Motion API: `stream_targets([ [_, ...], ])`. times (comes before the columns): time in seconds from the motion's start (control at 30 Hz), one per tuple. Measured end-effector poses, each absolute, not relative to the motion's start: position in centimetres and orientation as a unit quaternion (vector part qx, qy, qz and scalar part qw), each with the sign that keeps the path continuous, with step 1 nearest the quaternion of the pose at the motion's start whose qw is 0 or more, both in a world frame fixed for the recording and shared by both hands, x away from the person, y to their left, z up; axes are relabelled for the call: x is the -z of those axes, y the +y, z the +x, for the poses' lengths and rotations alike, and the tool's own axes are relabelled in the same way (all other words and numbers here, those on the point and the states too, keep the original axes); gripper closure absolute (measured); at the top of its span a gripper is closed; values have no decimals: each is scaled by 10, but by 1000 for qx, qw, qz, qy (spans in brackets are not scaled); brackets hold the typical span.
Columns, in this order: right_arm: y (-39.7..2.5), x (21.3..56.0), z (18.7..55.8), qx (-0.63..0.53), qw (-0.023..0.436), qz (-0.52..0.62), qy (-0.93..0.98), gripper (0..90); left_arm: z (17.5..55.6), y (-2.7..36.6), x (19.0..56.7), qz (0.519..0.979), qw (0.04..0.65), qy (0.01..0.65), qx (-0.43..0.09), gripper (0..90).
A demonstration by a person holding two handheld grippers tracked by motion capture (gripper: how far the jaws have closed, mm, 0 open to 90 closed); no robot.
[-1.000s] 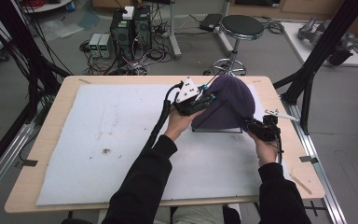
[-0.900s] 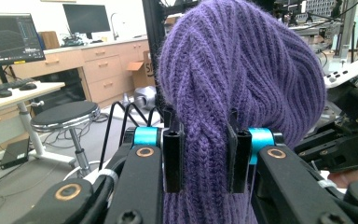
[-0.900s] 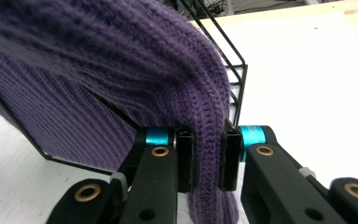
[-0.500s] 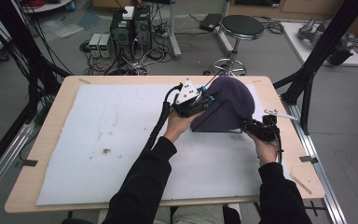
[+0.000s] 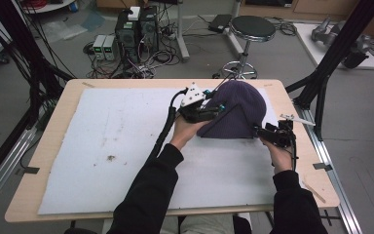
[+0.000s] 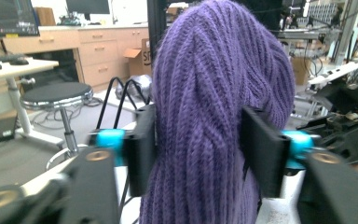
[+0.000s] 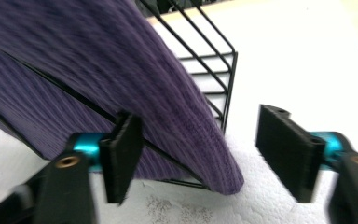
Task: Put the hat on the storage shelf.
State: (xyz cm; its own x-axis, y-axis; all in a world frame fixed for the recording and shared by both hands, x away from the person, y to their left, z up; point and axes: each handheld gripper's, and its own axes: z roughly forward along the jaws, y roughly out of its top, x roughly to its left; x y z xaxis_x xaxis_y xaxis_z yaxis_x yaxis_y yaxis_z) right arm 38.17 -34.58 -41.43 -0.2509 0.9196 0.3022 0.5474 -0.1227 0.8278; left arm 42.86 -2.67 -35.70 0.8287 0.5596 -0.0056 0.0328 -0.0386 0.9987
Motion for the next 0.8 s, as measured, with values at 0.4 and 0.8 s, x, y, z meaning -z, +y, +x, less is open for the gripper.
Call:
stream_targets([
  [0.4,-360,399,364,-498,237,582,598,116,422,-19,351,689,662,220,-195,266],
  [0.8,-350,385,346,-523,288,544,590,117,408,8,341,674,657,249,-227,255],
])
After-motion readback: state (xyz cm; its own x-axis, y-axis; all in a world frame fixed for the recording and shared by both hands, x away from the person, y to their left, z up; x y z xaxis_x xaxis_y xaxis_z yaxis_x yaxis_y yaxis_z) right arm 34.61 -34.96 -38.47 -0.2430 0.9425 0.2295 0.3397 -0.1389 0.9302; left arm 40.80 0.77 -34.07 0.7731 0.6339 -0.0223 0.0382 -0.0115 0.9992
